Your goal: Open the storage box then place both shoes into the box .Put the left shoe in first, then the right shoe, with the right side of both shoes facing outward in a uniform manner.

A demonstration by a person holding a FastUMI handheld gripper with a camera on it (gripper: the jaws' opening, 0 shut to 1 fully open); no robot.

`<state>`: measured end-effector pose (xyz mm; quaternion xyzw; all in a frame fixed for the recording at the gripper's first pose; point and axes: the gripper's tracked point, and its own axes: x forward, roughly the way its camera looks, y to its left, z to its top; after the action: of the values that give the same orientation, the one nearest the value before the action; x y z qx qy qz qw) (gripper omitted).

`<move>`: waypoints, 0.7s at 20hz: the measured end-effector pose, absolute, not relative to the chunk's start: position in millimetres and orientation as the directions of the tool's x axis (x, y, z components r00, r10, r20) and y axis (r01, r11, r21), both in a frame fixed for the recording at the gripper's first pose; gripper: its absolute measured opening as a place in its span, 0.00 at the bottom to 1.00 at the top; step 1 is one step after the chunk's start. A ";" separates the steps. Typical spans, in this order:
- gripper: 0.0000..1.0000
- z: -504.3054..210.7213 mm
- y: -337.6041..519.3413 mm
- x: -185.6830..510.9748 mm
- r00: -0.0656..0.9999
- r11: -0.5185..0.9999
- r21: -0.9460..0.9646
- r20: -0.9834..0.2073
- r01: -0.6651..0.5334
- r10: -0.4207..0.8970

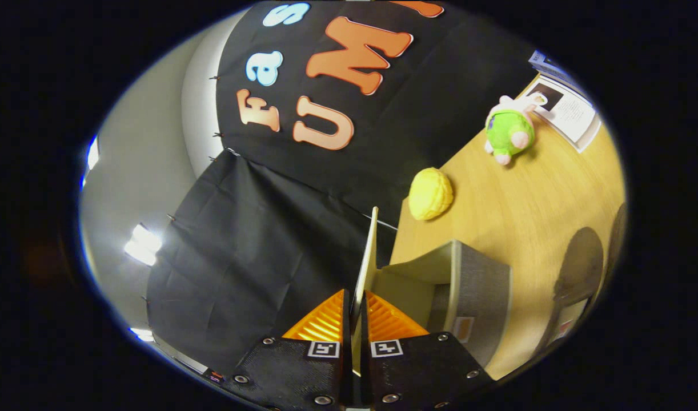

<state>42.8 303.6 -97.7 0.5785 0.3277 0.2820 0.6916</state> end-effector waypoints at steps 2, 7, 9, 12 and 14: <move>0.05 -74.5 317.3 48.0 0.642 0.140 0.989 -0.079 -0.045 0.763; 0.09 -57.1 382.4 45.5 0.590 0.124 0.990 -0.064 -0.062 0.805; 0.09 -47.8 407.9 38.6 0.563 0.095 0.993 -0.036 -0.075 0.826; 0.09 -40.7 430.6 44.1 0.585 0.079 0.995 -0.025 -0.067 0.811; 0.10 -42.5 450.5 46.0 0.576 0.078 0.996 -0.039 -0.042 0.817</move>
<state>46.0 450.5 -42.5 0.5956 0.3251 0.3263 0.6581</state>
